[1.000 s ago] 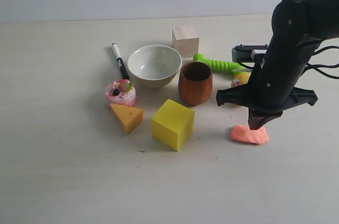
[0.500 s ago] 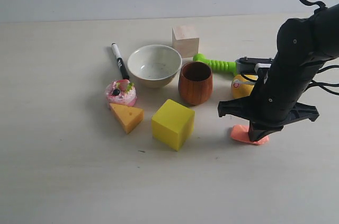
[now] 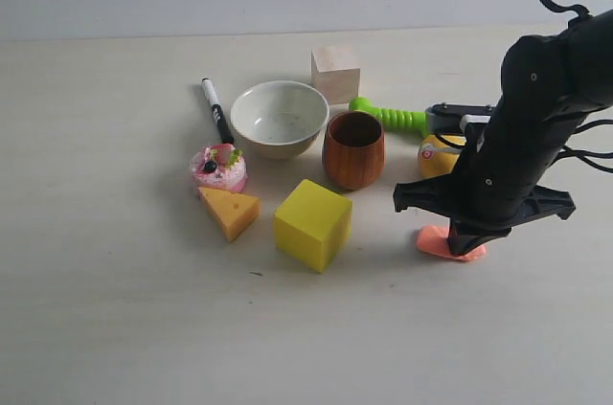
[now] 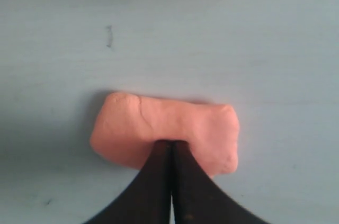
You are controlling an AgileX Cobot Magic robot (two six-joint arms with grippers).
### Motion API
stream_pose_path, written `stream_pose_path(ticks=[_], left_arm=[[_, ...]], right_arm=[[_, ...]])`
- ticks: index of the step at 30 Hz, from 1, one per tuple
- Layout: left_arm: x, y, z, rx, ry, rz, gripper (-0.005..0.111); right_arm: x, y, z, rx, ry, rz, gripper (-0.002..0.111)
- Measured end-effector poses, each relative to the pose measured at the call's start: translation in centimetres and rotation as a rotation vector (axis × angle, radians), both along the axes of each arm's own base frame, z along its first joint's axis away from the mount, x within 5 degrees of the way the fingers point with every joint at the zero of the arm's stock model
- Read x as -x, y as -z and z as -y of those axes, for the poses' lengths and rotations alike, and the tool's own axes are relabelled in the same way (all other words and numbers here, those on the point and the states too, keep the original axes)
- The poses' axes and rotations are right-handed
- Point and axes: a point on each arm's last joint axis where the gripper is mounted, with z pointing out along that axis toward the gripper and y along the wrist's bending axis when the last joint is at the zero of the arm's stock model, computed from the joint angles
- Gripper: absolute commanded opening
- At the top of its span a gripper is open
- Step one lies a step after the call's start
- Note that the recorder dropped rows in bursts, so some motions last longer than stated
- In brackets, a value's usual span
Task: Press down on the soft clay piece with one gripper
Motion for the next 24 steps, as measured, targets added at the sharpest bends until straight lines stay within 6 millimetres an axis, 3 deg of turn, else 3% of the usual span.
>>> stream_pose_path(ticks=[24], left_arm=[[0.0,0.0,0.0,0.0,0.0,0.0,0.0]], right_arm=[[-0.3,1.4,-0.4,-0.01,-0.039,-0.057,0.0]])
